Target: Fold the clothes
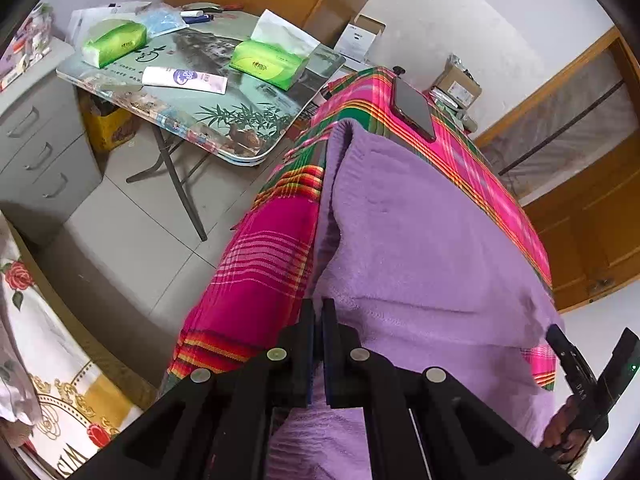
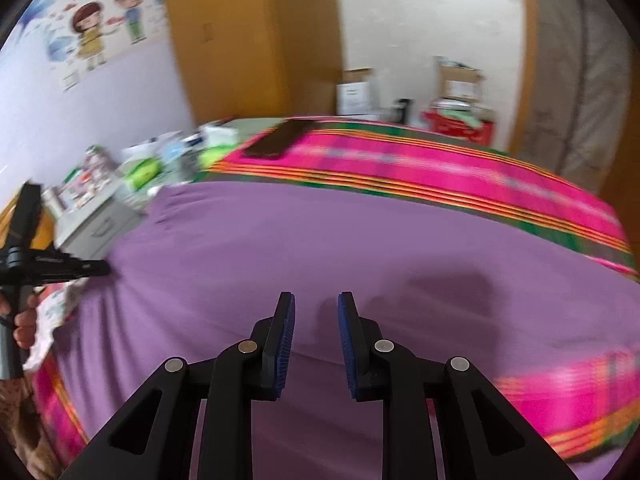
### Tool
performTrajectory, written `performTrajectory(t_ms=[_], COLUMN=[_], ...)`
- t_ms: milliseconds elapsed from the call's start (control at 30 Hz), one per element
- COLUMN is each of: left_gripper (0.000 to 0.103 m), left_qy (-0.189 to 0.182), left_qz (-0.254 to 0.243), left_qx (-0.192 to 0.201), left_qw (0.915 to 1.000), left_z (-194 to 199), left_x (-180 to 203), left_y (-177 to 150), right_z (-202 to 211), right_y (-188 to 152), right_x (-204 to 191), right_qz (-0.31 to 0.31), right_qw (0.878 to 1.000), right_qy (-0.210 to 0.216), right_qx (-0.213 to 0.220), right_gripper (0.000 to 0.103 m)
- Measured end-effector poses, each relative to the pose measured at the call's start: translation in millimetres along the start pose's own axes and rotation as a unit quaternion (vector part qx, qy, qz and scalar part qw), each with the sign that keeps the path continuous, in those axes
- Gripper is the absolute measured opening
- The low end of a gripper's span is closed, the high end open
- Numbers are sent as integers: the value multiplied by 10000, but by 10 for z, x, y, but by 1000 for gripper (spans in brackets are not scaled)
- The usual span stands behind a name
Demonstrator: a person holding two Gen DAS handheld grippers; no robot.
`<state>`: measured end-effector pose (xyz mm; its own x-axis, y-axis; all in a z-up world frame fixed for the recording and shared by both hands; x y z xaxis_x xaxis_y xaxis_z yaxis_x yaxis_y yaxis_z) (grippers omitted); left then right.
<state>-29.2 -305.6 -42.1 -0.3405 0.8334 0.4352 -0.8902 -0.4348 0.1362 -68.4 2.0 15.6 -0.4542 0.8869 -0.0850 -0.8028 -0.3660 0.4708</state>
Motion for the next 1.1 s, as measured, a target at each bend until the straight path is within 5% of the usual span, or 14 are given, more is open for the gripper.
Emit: performTrajectory(t_ms=[167, 300, 433, 600, 733, 867, 1100], left_gripper=[3, 3, 3, 4, 4, 4, 4], left_qy=[-50, -54, -31, -37, -39, 10, -14], left_qz=[43, 29, 37, 81, 120, 100, 107], left_qx=[-15, -6, 8, 20, 22, 21, -16], left_qw=[10000, 10000, 10000, 10000, 9999, 9999, 9999], left_z=[-16, -16, -21, -23, -20, -19, -17], left_x=[-8, -3, 5, 2, -1, 10, 4], left_y=[10, -1, -7, -15, -18, -23, -20], right_z=[156, 601, 1003, 1303, 1411, 1387, 1355], right_y=[-479, -1103, -1905, -2718, -2996, -3107, -3031], right_x=[653, 1292, 1791, 2193, 2270, 2323, 2422], right_qz=[-343, -1297, -2705, -4172, -4726, -5013, -5094], right_qw=[9969, 9848, 9499, 8884, 8596, 8438, 8412], right_qy=[-586, -1111, -1561, -1917, -1934, -1903, -1753], right_qx=[-390, -302, -154, 10, 174, 219, 468], right_gripper=[23, 23, 24, 26, 33, 37, 40])
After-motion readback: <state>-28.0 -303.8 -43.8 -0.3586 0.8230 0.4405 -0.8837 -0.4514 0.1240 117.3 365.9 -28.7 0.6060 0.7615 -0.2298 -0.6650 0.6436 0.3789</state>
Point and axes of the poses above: each gripper's, at about its wrist camera, not at the fingertips, and z roughly against the way its jaws point, x to its right, y to its top, the point moved 6 cm from there along -z, roughly the way its jaws point, and after that the axes turned 15 degrees about -x, right-handed, at the moved point
